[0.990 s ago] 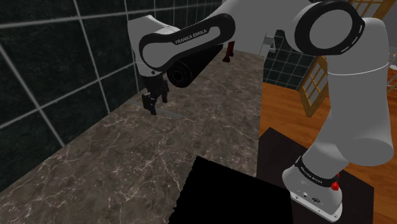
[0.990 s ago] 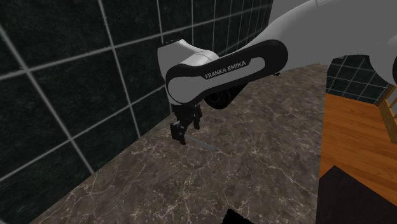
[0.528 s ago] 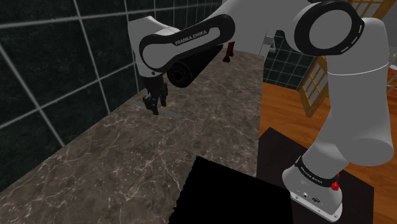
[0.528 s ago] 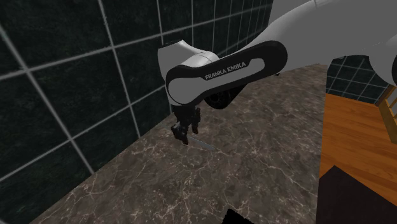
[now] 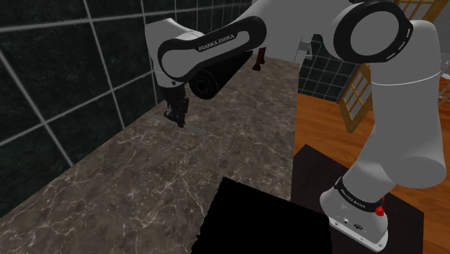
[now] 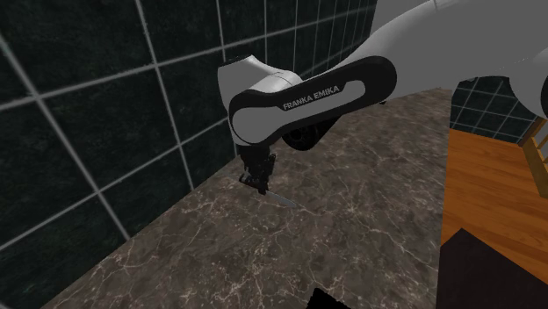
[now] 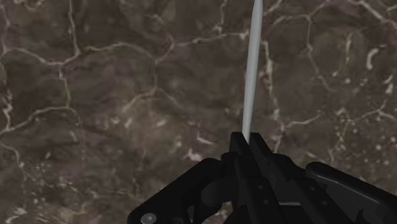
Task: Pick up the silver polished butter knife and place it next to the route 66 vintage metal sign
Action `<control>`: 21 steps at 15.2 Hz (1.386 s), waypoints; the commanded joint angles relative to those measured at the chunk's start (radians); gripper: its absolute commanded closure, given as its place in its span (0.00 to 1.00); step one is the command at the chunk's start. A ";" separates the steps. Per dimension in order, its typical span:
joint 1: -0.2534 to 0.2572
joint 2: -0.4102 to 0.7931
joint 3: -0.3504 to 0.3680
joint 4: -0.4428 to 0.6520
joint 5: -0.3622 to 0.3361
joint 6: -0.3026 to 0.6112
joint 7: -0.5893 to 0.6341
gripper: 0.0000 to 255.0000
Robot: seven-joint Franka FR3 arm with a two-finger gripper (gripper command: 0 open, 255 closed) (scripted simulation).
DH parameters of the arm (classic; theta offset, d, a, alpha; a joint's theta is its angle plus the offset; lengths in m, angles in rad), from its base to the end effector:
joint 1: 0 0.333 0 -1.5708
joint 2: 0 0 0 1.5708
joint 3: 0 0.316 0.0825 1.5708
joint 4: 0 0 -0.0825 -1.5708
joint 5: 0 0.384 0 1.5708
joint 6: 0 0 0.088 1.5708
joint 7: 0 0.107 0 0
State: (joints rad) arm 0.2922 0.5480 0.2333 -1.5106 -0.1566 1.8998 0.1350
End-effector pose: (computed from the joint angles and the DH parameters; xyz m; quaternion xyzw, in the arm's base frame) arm 0.6080 0.3120 0.3407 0.9747 0.2116 -0.0639 0.0332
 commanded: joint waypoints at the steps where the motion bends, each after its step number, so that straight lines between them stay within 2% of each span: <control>1: 0.000 0.000 0.000 0.000 0.000 0.000 0.000 1.00; 20: 0.004 -0.058 0.009 0.166 0.018 -0.222 -0.018 1.00; 21: 0.010 -0.089 0.016 0.121 0.023 -0.208 -0.003 1.00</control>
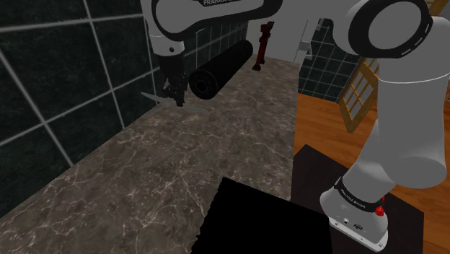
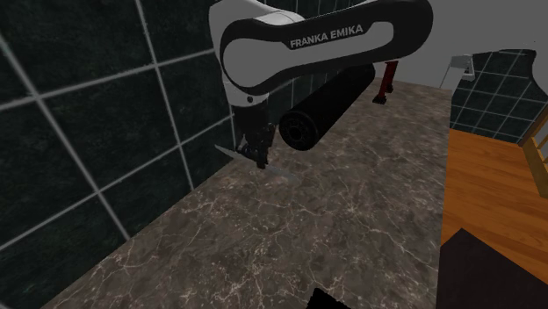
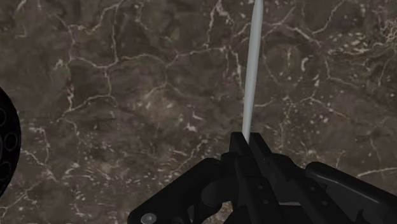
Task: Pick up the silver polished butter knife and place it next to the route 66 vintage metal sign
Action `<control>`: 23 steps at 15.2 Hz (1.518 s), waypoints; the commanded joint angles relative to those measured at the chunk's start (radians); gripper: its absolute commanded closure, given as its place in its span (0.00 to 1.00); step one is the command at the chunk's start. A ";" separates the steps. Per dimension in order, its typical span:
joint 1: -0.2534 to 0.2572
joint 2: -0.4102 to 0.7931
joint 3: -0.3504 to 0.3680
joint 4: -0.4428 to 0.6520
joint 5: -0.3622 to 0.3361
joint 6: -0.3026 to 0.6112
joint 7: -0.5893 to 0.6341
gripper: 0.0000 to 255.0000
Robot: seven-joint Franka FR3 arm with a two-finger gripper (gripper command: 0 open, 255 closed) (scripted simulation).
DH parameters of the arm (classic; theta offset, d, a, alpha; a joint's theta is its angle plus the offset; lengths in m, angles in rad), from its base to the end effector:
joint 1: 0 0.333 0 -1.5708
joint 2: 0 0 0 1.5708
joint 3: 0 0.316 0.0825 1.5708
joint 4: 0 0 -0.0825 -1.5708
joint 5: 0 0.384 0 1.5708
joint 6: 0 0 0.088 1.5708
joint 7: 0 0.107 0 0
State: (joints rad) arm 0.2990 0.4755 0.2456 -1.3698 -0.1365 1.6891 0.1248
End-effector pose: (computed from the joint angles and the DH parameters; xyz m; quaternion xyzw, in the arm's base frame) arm 0.6024 0.3147 0.4392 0.9747 0.2115 -0.0637 0.0332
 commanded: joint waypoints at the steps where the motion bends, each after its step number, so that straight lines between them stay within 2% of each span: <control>1: 0.009 -0.045 0.010 -0.062 0.009 0.016 0.023 1.00; 6: 0.043 -0.170 0.046 -0.237 0.039 0.066 0.099 1.00; 12: 0.093 -0.290 0.094 -0.389 0.079 0.101 0.195 1.00; 23: 0.099 -0.260 0.095 -0.487 0.067 0.227 0.212 1.00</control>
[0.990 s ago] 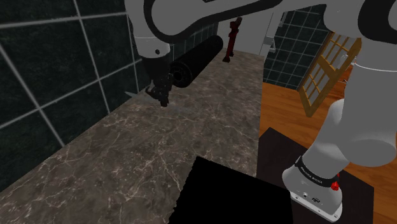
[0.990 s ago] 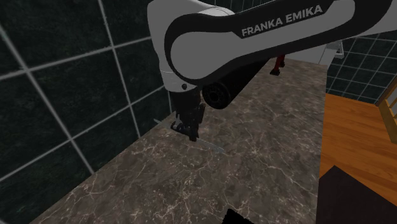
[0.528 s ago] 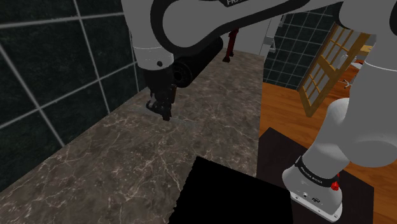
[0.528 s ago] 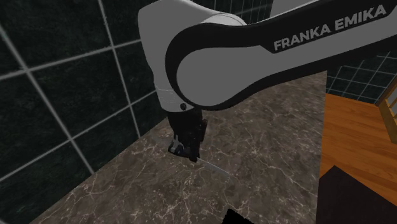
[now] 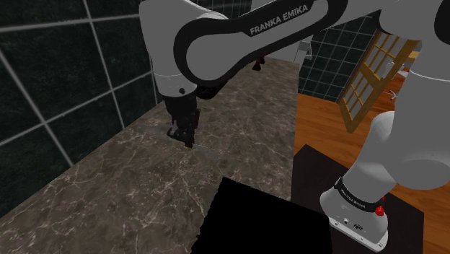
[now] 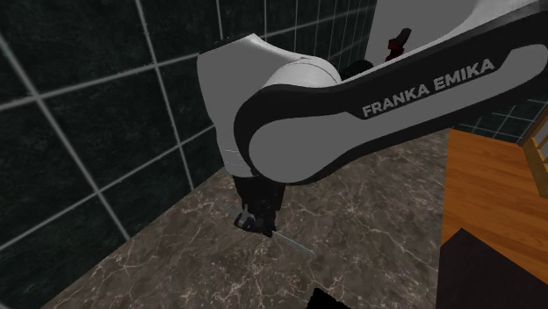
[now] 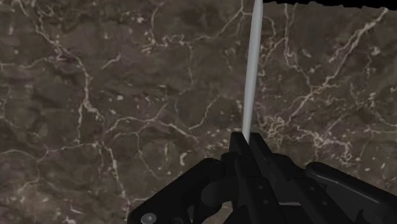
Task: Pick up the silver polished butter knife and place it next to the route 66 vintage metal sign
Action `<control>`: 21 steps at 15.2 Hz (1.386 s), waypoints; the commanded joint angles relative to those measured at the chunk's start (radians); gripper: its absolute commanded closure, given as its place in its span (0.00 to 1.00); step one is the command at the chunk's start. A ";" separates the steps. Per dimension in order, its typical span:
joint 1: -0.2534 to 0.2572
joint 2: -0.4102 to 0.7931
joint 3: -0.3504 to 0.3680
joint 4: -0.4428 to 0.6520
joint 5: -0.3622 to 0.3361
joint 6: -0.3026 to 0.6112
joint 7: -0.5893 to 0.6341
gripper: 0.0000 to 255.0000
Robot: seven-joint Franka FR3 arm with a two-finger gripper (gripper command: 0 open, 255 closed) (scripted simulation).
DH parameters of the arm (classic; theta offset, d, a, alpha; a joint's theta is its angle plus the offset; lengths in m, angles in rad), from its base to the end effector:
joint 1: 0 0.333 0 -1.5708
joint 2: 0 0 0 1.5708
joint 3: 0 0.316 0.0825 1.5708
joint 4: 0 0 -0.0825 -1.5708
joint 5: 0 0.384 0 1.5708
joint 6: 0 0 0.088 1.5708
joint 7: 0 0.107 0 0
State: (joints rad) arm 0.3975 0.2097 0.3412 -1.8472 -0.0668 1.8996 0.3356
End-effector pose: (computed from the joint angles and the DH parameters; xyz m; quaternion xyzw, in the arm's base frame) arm 0.4485 0.3895 0.4056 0.9747 0.2115 -0.0642 0.0332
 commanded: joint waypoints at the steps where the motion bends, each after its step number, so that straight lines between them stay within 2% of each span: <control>1: 0.001 0.011 -0.001 -0.018 -0.005 0.028 0.003 1.00; 7: 0.004 0.044 -0.005 -0.058 -0.018 0.100 0.011 1.00; 14: 0.004 0.044 -0.005 -0.058 -0.018 0.100 0.011 1.00; 15: 0.004 0.044 -0.005 -0.058 -0.018 0.100 0.011 0.00; 20: 0.004 0.044 -0.005 -0.058 -0.018 0.100 0.011 0.00; 21: 0.003 0.035 -0.003 -0.035 -0.014 0.068 0.009 0.00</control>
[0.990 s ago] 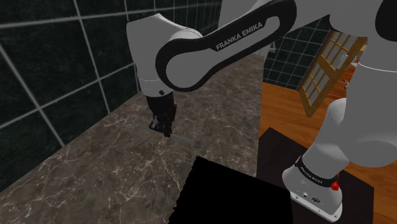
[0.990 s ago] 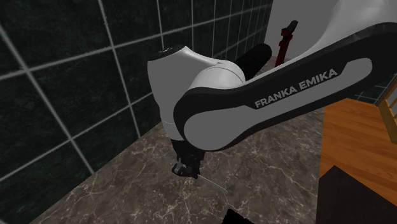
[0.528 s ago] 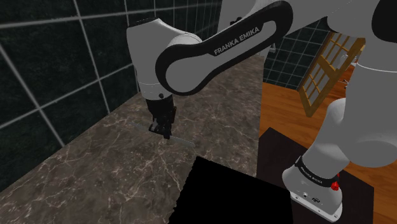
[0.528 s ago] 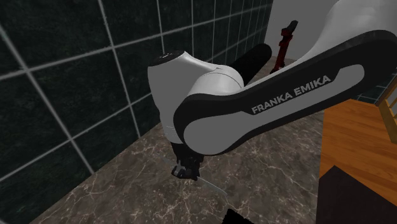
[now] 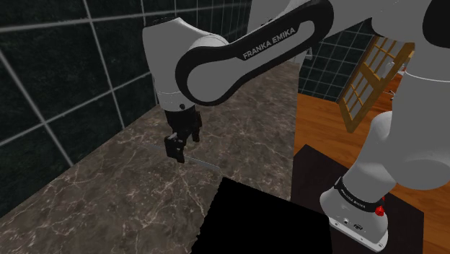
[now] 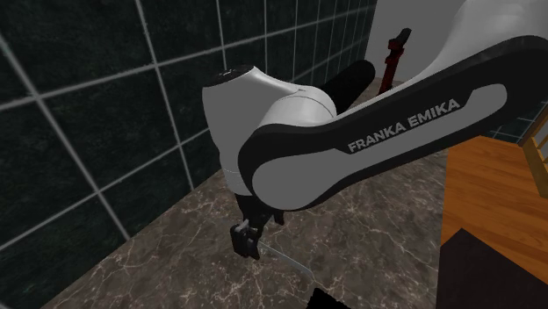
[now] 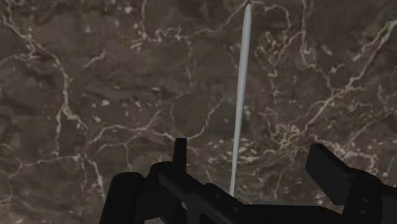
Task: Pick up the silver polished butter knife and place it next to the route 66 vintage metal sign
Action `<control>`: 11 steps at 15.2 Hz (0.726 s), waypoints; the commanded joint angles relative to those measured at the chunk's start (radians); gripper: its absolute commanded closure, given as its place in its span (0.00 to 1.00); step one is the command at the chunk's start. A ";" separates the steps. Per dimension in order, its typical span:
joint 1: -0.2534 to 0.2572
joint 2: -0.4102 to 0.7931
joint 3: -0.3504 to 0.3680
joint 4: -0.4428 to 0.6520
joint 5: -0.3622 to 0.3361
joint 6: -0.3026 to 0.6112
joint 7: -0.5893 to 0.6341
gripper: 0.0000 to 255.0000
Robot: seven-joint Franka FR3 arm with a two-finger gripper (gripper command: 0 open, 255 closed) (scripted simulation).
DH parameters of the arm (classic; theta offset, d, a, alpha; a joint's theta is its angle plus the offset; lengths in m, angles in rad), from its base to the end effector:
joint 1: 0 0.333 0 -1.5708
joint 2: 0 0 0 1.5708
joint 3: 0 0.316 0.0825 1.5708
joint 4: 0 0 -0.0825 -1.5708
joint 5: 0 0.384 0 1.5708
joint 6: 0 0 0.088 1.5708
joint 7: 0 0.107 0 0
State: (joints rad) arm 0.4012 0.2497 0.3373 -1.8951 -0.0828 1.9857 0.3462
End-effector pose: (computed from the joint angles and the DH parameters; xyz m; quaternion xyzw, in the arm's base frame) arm 0.4491 0.3902 0.3677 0.9747 0.2115 -0.0639 0.0331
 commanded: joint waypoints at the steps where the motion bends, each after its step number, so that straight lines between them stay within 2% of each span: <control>1: -0.001 -0.012 0.002 0.038 0.006 -0.050 -0.004 0.00; 3: 0.000 -0.022 0.003 0.087 0.010 -0.107 -0.008 0.00; 11: 0.000 -0.022 0.003 0.087 0.010 -0.107 -0.008 0.00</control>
